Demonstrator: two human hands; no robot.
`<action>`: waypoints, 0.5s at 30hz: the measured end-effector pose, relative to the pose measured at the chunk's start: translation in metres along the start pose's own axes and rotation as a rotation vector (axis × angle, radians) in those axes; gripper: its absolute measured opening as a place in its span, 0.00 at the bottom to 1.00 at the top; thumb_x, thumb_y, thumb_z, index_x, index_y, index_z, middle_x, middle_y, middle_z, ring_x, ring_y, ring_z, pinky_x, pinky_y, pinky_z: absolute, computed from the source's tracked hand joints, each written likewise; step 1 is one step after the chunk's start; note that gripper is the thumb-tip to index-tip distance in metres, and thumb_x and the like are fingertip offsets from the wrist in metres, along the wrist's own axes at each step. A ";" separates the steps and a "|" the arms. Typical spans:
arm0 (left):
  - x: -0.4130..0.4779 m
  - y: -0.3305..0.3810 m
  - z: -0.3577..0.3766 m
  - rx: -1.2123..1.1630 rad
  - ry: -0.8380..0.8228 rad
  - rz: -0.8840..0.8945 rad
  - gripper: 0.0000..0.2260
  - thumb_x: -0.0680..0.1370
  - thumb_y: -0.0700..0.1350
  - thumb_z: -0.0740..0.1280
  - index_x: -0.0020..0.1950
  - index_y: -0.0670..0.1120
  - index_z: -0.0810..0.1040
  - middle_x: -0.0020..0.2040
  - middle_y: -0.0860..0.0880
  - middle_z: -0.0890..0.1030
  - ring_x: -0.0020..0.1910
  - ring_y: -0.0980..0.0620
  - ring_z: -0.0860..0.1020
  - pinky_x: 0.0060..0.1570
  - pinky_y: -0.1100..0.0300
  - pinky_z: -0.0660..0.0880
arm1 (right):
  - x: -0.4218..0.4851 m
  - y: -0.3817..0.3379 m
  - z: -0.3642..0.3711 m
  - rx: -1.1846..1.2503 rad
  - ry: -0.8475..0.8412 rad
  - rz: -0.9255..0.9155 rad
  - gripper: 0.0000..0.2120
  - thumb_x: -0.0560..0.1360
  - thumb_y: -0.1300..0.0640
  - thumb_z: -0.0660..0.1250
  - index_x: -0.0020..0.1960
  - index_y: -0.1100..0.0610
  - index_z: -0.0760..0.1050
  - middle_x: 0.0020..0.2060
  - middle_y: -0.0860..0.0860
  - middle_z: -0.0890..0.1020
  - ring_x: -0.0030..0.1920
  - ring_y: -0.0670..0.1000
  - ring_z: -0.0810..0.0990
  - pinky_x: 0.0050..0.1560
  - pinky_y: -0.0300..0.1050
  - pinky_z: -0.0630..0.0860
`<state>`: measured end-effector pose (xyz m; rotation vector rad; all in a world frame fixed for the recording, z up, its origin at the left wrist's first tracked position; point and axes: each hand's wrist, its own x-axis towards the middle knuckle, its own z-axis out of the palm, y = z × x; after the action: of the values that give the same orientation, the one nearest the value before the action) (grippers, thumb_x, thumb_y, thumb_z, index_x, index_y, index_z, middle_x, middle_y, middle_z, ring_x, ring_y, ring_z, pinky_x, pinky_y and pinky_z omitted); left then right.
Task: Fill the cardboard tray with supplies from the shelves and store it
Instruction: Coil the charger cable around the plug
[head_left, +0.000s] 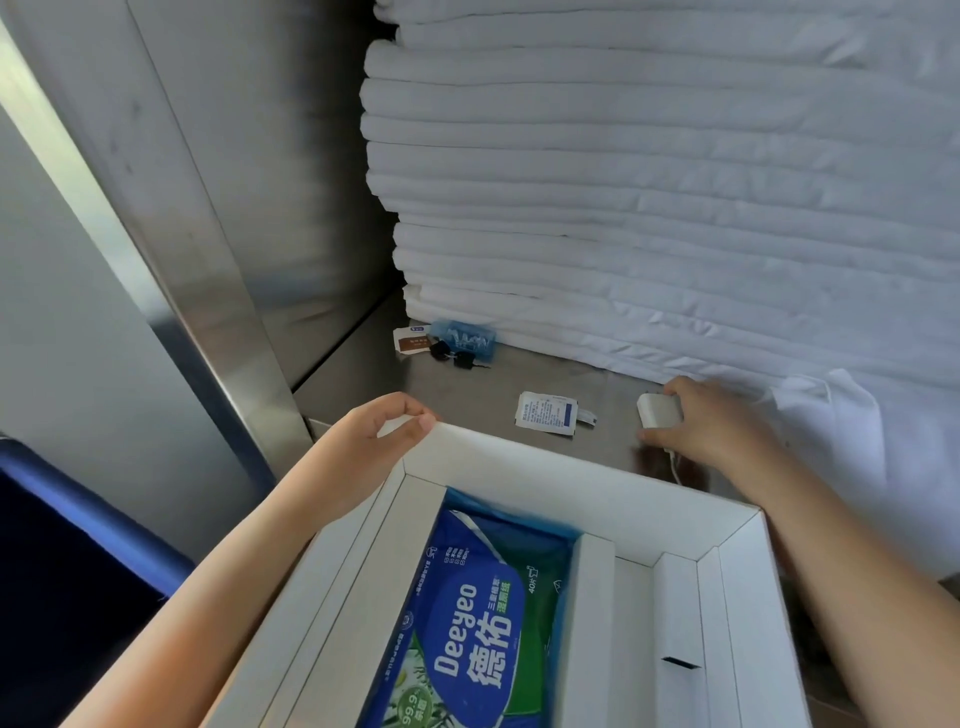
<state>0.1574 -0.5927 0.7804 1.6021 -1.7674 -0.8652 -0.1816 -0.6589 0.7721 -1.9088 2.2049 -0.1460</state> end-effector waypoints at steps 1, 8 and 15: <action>0.000 0.000 0.000 0.003 -0.003 0.002 0.05 0.79 0.53 0.61 0.46 0.62 0.75 0.47 0.61 0.79 0.46 0.63 0.77 0.44 0.68 0.72 | -0.002 0.000 0.001 0.021 0.013 -0.006 0.28 0.66 0.42 0.73 0.60 0.52 0.70 0.55 0.54 0.77 0.52 0.55 0.75 0.47 0.48 0.72; 0.002 -0.002 -0.001 0.013 -0.017 -0.011 0.04 0.79 0.53 0.62 0.46 0.62 0.75 0.47 0.62 0.79 0.47 0.64 0.77 0.44 0.68 0.71 | -0.008 0.000 -0.011 0.248 0.029 -0.019 0.29 0.68 0.53 0.75 0.67 0.50 0.70 0.60 0.53 0.78 0.58 0.55 0.75 0.57 0.49 0.72; 0.007 0.000 0.001 0.019 -0.025 -0.021 0.04 0.79 0.53 0.62 0.47 0.61 0.75 0.47 0.61 0.79 0.47 0.64 0.77 0.45 0.68 0.70 | -0.026 -0.026 -0.052 0.139 0.405 -0.203 0.29 0.69 0.59 0.72 0.68 0.48 0.70 0.60 0.51 0.79 0.59 0.57 0.74 0.49 0.49 0.73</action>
<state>0.1559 -0.5993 0.7794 1.6318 -1.7842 -0.8844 -0.1652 -0.6405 0.8304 -2.1700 2.1499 -0.7605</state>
